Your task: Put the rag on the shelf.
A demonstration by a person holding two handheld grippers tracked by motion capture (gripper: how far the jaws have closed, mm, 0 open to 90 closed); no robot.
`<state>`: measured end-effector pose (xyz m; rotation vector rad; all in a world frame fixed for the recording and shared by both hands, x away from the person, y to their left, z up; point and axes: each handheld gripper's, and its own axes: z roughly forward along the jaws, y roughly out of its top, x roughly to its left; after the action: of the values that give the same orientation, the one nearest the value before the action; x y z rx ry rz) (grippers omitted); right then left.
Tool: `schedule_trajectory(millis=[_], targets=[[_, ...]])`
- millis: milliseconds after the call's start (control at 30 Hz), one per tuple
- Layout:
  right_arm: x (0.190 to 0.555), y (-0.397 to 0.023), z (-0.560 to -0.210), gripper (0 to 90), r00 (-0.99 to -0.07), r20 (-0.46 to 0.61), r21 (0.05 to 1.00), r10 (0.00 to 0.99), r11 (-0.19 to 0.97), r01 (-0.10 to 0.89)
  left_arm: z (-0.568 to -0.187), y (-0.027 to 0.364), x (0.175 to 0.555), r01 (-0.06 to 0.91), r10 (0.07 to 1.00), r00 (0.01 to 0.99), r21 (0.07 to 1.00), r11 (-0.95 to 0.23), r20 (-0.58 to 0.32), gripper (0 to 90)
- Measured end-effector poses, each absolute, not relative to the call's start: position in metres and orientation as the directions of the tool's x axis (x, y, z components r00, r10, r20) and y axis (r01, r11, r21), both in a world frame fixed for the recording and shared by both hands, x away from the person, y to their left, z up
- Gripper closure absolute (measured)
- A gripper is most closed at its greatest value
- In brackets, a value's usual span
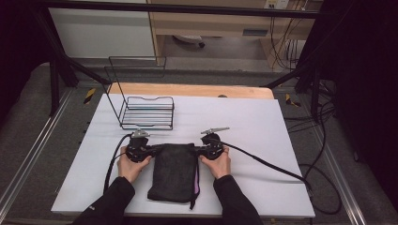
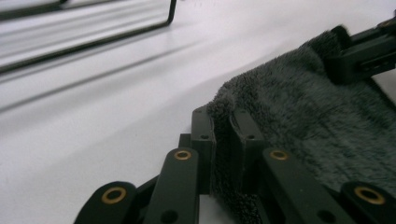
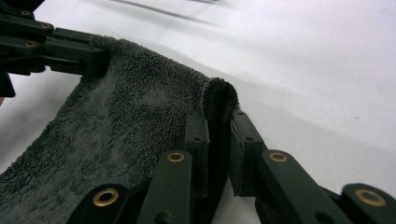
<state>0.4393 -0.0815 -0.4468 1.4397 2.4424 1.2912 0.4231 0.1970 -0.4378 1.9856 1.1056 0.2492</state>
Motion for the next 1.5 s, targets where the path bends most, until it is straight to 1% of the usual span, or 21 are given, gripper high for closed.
schedule_trajectory(millis=[267, 900, 1267, 1500], targets=[[0.429, -0.084, -0.435, 80.4, -0.591, 0.347, 0.715, 0.728, 0.203, 0.669, -0.422, 0.197, 0.414, 0.553, 0.757, 0.629, 0.786, -0.275, -0.178, 81.4], [0.407, -0.091, -0.412, 80.4, -0.633, 0.310, 0.800, 0.710, 0.164, 0.576, -0.394, 0.197, 0.398, 0.475, 0.740, 0.660, 0.836, -0.276, -0.131, 81.5], [0.395, -0.097, -0.398, 80.4, -0.649, 0.291, 0.844, 0.703, 0.130, 0.520, -0.378, 0.197, 0.388, 0.437, 0.727, 0.675, 0.863, -0.255, -0.127, 81.5], [0.386, -0.100, -0.386, 80.5, -0.662, 0.258, 0.878, 0.703, 0.115, 0.465, -0.363, 0.196, 0.379, 0.388, 0.716, 0.691, 0.887, -0.252, -0.099, 81.7]])
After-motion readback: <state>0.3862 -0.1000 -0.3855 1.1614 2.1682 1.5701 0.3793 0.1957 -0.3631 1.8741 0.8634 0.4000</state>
